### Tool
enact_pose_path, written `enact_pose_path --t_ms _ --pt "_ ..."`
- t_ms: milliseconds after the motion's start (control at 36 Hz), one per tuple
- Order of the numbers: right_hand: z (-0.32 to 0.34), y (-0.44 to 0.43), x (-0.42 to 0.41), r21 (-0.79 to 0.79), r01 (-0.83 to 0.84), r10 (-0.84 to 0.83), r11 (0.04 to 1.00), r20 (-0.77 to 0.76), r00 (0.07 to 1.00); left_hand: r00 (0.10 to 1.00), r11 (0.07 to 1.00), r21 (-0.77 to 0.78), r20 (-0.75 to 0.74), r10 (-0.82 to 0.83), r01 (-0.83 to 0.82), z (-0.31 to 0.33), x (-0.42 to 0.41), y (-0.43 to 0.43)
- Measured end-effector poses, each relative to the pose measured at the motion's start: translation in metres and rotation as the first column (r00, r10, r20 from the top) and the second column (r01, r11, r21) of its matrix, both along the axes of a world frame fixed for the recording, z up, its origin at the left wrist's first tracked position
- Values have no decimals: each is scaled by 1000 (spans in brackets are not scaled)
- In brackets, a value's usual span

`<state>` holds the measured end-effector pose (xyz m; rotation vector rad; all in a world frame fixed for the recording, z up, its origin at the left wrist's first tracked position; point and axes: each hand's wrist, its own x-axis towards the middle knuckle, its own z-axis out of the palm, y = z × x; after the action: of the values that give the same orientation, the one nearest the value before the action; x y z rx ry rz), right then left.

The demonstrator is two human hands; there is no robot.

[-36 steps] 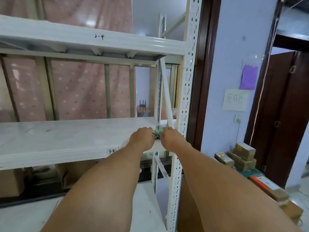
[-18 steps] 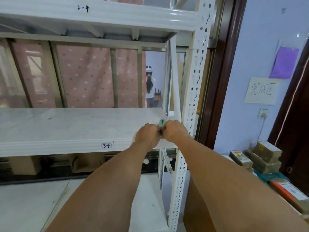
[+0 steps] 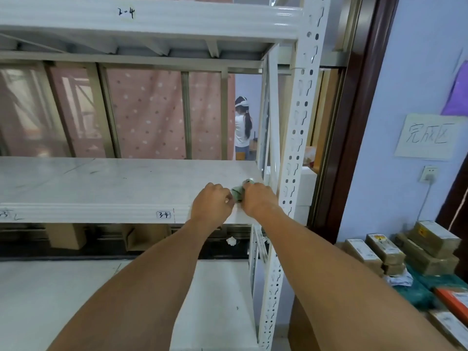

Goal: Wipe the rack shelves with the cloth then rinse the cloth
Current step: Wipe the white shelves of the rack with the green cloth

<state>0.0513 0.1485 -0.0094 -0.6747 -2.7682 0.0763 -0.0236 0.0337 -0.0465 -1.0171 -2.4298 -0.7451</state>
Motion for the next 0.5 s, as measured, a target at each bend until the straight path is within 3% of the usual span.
enact_pose_path --t_ms 361,500 --pt "-4 -35 -23 -86 110 -118 990 -95 988 984 998 58 -170 47 -38 -28 -25 -120" --pt "-8 -75 -45 -110 42 -55 993 -124 991 942 989 80 -305 143 -124 -37 -51 -180"
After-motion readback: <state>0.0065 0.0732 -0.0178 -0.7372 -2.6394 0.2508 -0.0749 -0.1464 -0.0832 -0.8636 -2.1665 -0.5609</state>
